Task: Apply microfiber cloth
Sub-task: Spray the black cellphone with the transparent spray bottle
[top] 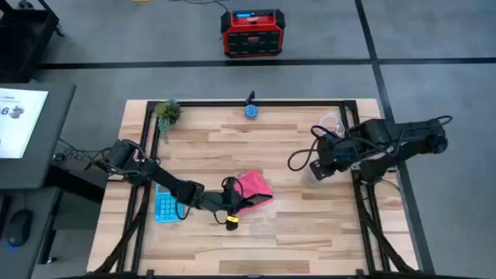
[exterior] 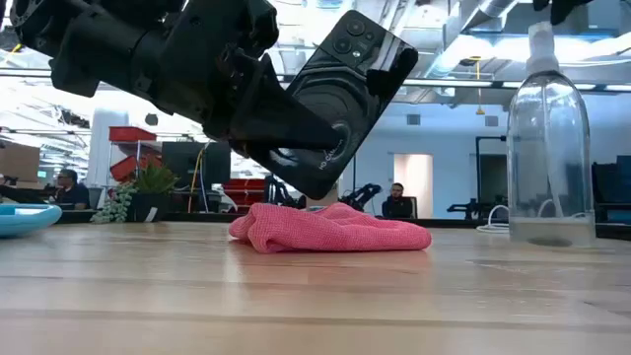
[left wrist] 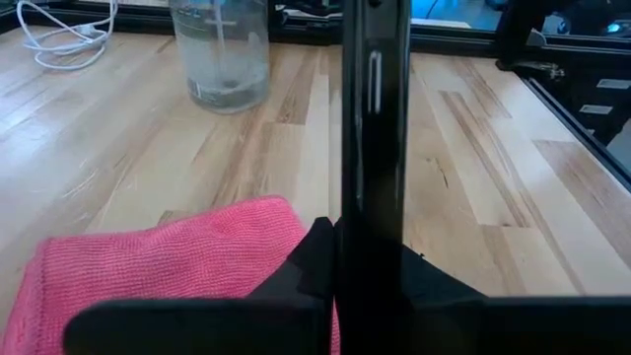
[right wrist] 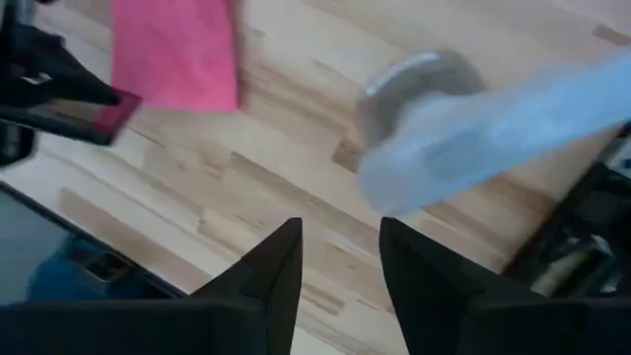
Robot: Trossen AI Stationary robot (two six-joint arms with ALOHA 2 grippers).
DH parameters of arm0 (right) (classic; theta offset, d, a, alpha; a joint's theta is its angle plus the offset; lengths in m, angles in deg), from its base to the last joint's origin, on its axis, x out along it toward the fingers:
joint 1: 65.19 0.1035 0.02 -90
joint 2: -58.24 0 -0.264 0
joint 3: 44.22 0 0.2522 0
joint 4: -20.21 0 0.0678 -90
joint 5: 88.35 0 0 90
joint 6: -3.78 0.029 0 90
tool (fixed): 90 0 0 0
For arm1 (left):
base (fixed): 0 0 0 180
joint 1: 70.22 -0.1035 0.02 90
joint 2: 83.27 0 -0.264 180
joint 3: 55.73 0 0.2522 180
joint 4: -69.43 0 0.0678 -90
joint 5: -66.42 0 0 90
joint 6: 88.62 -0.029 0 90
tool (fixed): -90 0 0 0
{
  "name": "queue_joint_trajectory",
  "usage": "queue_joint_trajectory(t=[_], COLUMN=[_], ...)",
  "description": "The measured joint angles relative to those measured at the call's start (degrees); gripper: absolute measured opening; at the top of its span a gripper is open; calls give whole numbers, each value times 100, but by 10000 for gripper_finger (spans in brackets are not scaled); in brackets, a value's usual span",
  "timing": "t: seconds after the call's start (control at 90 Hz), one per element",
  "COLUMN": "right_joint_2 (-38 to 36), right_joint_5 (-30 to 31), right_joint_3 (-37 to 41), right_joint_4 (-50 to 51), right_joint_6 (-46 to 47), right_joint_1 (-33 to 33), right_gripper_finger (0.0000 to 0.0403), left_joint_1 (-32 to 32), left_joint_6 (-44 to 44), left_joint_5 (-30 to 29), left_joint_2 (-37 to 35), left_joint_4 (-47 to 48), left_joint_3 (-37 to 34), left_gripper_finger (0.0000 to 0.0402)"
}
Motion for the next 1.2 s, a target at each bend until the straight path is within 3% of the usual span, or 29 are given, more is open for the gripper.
queue_joint_trajectory(t=[0.122,0.367,0.511,0.7,1.022,1.2], right_joint_2=[-3,-7,-7,88,676,738], right_joint_5=[-206,-249,-182,-117,-158,-111], right_joint_3=[0,0,0,0,0,0], right_joint_4=[352,337,335,335,336,334], right_joint_6=[122,129,336,480,-115,-344], right_joint_1=[-150,-637,-974,-1108,-1101,-1127], right_gripper_finger=[163,275,308,309,279,239], left_joint_1=[0,0,0,2,2,2], left_joint_6=[-19,-55,-96,-96,-94,-90], left_joint_5=[2,87,101,137,138,136], left_joint_2=[0,0,0,0,0,0], left_joint_4=[-2,-4,-7,-5,0,2], left_joint_3=[0,0,0,0,0,0], left_gripper_finger=[9,9,9,9,9,9])
